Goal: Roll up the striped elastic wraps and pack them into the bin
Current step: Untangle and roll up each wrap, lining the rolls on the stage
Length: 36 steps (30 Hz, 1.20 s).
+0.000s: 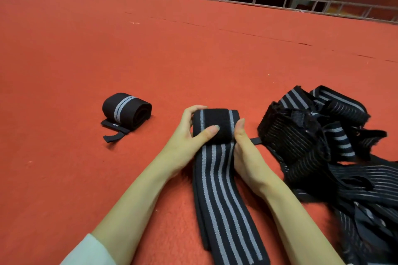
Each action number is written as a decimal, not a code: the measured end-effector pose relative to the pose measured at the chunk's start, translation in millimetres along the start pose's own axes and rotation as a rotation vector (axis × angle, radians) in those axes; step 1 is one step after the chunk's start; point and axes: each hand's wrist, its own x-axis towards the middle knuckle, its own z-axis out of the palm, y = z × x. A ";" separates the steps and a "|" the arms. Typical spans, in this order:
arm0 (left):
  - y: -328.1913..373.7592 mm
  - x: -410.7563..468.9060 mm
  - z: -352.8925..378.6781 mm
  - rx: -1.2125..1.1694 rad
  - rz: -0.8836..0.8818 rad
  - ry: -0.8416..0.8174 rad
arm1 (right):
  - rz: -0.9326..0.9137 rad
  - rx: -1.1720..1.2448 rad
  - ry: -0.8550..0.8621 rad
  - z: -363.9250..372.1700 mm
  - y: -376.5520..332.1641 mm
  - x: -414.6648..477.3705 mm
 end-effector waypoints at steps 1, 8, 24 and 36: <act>0.5 0.2 0.1 0.004 0.016 -0.022 | -0.015 0.008 0.019 1.2 -4.1 -2.1; 7.9 0.5 -3.6 0.077 0.083 -0.037 | -0.122 0.006 0.021 -4.9 -13.7 -7.8; 12.2 -1.2 -0.2 0.139 0.029 -0.156 | -0.109 0.118 0.069 -10.0 -15.3 -2.7; 15.3 -4.1 -8.7 -0.036 -0.141 -0.089 | -0.038 0.117 0.021 -9.3 -17.5 -5.2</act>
